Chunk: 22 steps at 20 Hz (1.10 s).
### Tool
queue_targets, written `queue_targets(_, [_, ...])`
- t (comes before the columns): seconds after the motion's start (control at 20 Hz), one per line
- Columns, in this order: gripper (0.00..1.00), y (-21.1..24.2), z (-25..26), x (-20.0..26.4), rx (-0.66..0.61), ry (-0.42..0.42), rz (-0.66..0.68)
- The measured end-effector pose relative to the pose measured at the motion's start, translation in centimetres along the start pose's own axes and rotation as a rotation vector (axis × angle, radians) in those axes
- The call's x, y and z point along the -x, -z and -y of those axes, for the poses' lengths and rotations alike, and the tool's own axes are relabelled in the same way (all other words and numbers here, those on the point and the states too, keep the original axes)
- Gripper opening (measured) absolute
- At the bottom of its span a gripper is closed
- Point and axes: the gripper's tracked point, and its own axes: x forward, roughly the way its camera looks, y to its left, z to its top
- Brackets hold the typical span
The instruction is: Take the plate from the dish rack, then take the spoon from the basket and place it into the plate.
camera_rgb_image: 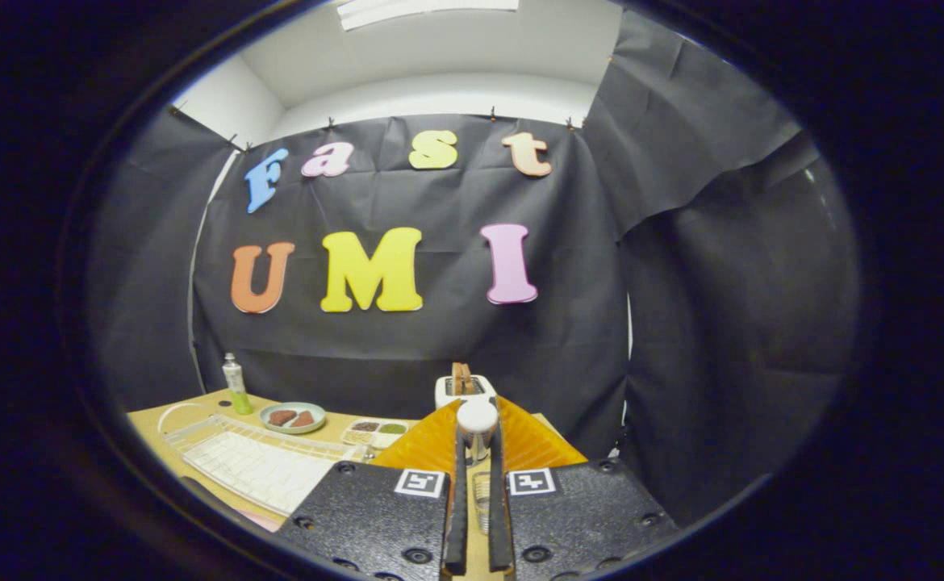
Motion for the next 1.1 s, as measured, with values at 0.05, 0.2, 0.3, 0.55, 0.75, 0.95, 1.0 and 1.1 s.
queue_targets(0.05, [0.15,-0.7,-1.0,1.3,0.008,-0.009,-0.001])
queue_targets(0.2, [0.15,-2.1,-4.9,5.5,0.000,-0.048,-0.020])
queue_targets(0.3, [0.15,-2.4,-7.6,8.0,-0.024,-0.067,-0.040])
queue_targets(0.55, [0.15,0.2,-14.7,12.8,-0.089,-0.091,-0.110])
queue_targets(0.75, [0.15,4.4,-20.4,15.3,-0.044,-0.147,-0.191])
queue_targets(0.95, [0.16,8.2,-23.5,16.7,0.051,-0.182,-0.230])
queue_targets(1.0, [0.16,8.9,-23.8,16.8,0.067,-0.181,-0.227])
queue_targets(1.1, [0.16,10.3,-24.1,16.7,0.081,-0.176,-0.231])
